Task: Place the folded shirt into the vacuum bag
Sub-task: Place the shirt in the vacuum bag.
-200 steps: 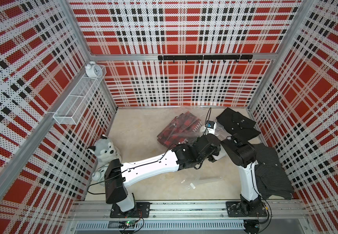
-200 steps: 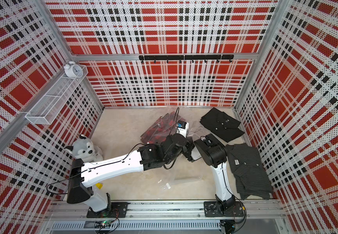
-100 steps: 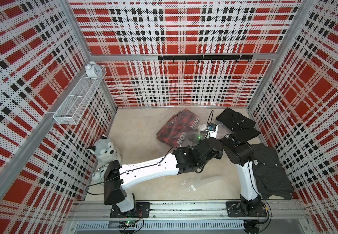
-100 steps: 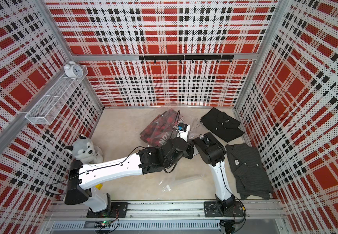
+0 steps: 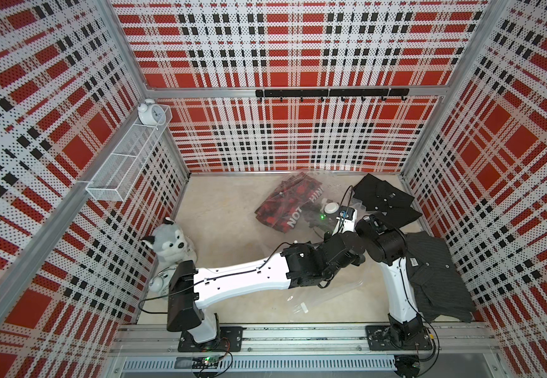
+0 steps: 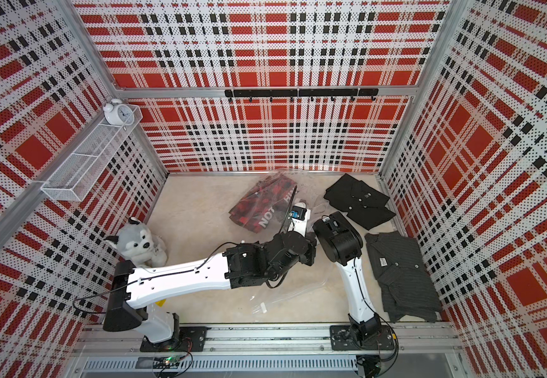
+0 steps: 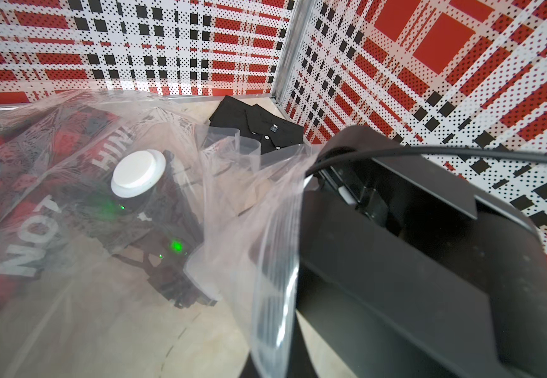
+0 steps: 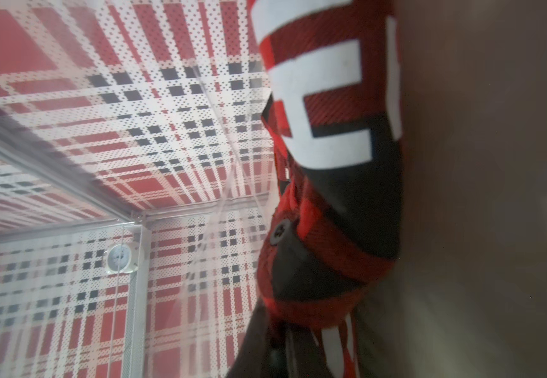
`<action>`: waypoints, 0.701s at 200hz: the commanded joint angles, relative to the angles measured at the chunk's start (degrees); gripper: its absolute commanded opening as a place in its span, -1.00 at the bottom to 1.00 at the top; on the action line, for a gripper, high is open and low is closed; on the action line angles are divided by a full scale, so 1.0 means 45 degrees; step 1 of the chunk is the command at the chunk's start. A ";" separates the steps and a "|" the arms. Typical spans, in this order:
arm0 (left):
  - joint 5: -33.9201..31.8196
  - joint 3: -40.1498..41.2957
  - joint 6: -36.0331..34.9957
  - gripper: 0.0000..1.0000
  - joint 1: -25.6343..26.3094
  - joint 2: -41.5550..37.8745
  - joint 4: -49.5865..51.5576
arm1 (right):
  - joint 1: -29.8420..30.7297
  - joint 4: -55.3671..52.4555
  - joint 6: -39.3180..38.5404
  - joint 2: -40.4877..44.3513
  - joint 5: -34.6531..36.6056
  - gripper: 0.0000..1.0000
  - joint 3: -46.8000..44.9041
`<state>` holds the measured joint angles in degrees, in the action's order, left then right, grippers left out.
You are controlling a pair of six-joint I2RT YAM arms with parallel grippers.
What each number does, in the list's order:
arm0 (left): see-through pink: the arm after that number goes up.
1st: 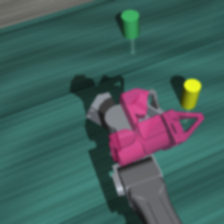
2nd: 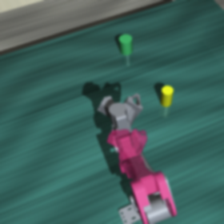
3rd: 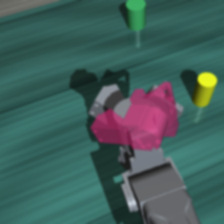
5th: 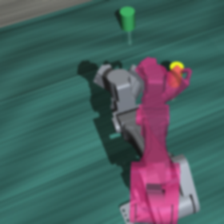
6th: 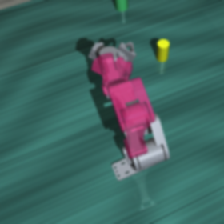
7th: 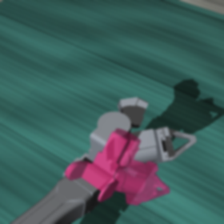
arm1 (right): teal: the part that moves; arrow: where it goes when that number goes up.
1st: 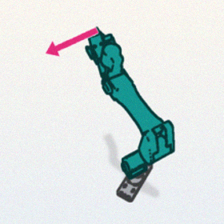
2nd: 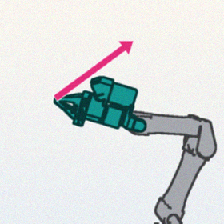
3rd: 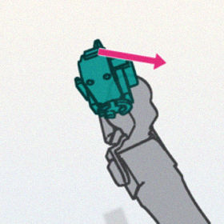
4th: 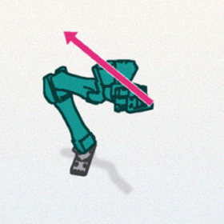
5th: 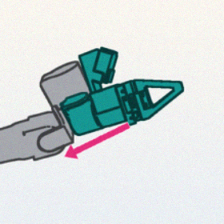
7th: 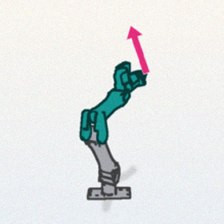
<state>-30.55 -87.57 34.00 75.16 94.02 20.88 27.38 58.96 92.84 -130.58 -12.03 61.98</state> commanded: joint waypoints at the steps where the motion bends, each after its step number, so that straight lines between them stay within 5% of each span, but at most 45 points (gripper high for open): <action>1: 0.0454 -0.0598 -0.0233 -1.00 -0.0095 -0.0492 -0.1876 | 0.0213 -0.0758 -0.0487 0.0241 0.0207 -0.73 -0.0475; 102: 0.1505 -0.1174 -0.0169 -1.00 -0.0261 -0.0330 -0.2531 | 0.1143 0.0030 0.0638 -0.0444 0.1842 -0.72 -0.0589; 140: 0.1029 -0.0818 -0.0259 -1.00 -0.0302 -0.0786 -0.2538 | 0.1087 -0.0049 0.0400 -0.0844 0.1190 -0.57 0.0325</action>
<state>-28.01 -88.25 33.85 73.36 93.69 24.10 29.08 58.13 95.20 -131.31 -6.17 60.95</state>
